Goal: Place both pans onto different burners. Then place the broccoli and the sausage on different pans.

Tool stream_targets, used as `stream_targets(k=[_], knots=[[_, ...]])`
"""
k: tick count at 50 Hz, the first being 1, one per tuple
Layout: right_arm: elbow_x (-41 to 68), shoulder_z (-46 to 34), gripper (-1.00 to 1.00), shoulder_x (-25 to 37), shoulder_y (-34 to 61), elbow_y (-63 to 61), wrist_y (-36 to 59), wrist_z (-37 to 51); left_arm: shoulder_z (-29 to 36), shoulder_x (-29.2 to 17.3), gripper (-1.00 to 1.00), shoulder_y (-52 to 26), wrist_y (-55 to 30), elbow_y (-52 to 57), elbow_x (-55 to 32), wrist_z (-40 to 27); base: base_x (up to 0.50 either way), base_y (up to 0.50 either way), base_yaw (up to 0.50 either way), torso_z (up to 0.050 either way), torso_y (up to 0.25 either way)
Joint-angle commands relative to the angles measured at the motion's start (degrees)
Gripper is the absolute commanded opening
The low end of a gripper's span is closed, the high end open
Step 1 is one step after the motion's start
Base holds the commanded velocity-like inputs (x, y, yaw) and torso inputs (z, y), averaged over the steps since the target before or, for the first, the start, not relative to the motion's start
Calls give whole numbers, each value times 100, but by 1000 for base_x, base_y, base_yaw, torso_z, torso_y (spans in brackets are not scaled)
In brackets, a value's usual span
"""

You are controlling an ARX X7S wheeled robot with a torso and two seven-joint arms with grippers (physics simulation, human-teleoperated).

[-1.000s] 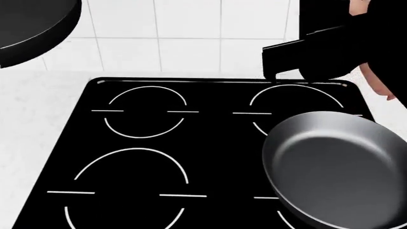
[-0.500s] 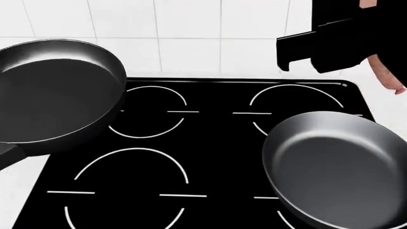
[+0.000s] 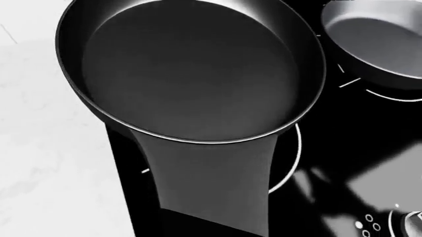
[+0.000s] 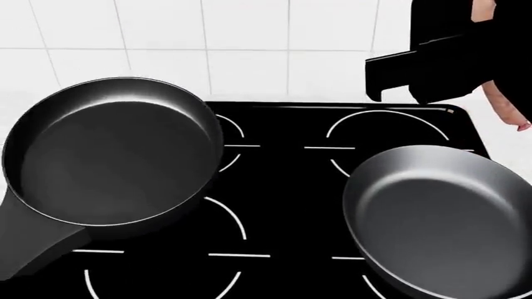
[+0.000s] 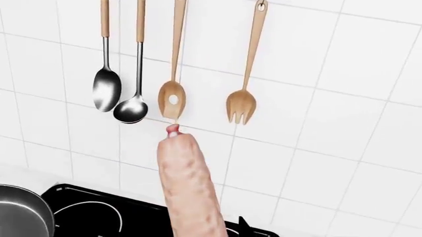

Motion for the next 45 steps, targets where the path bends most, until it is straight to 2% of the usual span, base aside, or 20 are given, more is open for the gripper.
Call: stream_targets(k=[1,21,34,45], knots=[[-206,137,-100,-87,-159,-116,29,-225,-255,72,-100,234,197,456,401,304,0,0,0,0,0],[-177,120,-100,-121,-137,-125,30,-214,-336,-296,-100,1167,813,1058,916,762,0,0,0,1,1],[-168,148,-100,-50,-217,-173,-19,-252,-251,-4,-100,1392,882,1077,1304,841,0,0,0,1,1],[-150,151,-100,-31,-245,-217,-34,-252,-106,128,-100,1898,869,865,2310,1107,0,0,0,0,1]])
